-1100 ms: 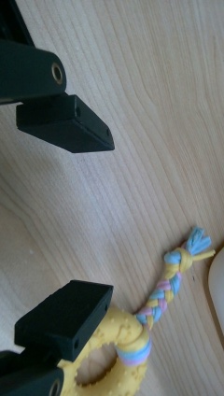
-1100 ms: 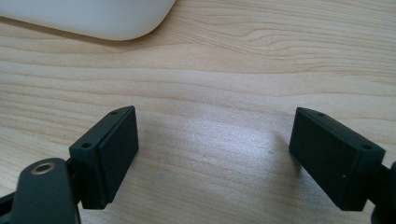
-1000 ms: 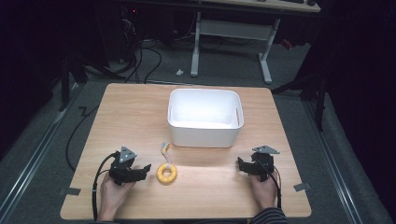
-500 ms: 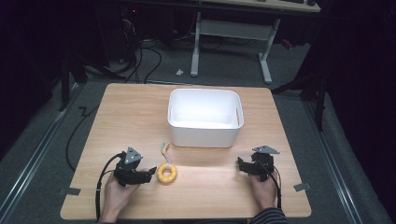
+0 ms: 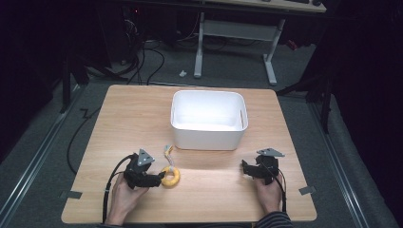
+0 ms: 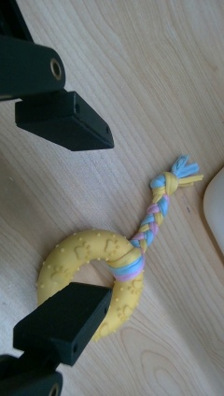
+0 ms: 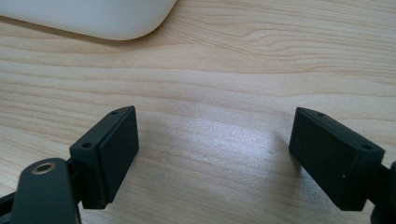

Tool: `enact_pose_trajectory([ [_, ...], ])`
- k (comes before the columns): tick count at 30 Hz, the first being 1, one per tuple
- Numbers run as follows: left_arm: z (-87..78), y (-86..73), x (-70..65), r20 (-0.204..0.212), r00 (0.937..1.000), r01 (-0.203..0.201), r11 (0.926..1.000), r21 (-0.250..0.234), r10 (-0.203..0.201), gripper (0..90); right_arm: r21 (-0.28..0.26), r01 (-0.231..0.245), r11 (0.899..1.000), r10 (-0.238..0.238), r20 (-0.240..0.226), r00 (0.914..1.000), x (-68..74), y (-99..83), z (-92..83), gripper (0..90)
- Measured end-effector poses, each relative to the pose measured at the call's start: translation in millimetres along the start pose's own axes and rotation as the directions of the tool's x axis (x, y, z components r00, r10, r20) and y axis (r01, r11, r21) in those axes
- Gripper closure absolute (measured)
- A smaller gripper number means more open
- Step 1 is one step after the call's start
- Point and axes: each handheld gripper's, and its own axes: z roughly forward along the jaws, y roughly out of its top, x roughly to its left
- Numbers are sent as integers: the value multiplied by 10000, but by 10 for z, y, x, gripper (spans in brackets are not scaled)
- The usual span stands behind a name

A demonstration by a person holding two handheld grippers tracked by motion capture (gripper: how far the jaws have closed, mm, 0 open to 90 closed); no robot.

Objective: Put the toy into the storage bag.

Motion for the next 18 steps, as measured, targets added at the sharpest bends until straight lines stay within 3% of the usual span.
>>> enact_pose_trajectory([
  [5, 69, 69, -63, 183, 9996, -226, 9996, 195, 222, 250, -7, 3, 10000, -3, 14, 10000, 2, 0, 0, 158],
  [18, 179, 84, -53, 269, 9996, -144, 9983, 564, 129, 335, -6, 0, 10000, 0, 7, 10000, 1, 0, 0, 158],
])
